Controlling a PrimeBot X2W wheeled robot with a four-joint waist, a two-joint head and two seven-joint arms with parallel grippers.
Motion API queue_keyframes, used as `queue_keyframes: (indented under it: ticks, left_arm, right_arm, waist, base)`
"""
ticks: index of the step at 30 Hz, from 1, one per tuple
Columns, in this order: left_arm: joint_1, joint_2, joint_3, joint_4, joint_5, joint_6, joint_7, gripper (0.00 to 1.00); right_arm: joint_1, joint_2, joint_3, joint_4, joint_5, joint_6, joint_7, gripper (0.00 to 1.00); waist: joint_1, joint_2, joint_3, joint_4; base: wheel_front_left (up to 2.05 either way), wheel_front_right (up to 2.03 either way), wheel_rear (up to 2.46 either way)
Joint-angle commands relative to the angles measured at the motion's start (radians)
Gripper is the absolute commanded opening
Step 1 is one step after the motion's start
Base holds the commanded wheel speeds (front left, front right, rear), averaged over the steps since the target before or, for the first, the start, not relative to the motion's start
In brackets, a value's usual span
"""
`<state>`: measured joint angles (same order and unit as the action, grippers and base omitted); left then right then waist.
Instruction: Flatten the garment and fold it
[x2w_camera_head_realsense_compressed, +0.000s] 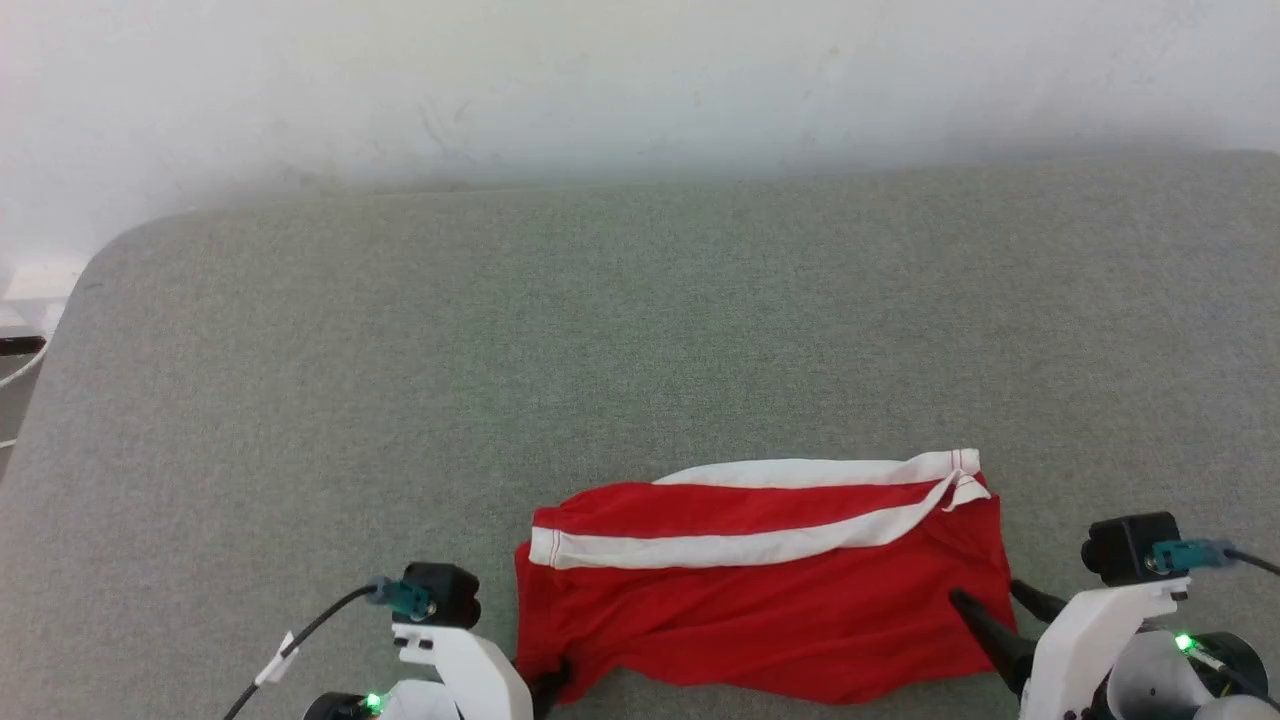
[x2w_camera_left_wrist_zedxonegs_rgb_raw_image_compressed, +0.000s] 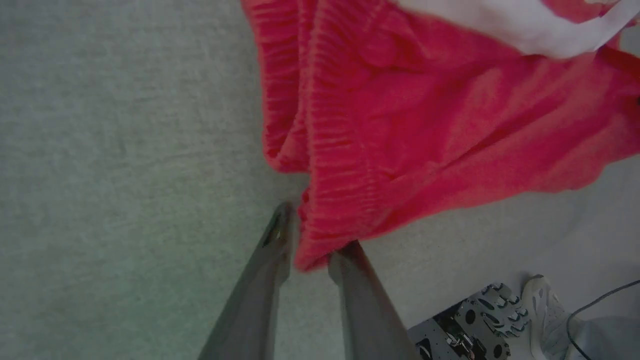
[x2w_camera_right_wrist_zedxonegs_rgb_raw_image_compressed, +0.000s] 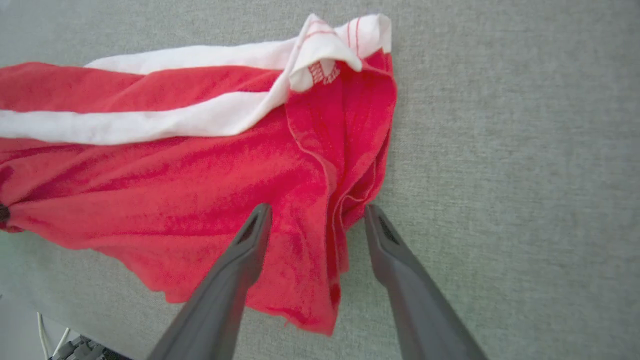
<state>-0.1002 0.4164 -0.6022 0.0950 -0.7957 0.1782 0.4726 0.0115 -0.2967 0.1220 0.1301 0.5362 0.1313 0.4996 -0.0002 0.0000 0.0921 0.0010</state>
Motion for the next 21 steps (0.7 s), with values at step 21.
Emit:
queue_keyframes:
  ticks: [21]
  left_arm:
    - [0.030,-0.038,0.191,-0.124,0.120,0.074,-0.518,1.00]
  right_arm:
    - [0.023,0.028,-0.202,-0.087,-0.082,-0.001,0.077,1.00]
  waist:
    - [0.0002,0.0000,-0.035,0.086]
  base:
    - [0.00,0.00,0.00]
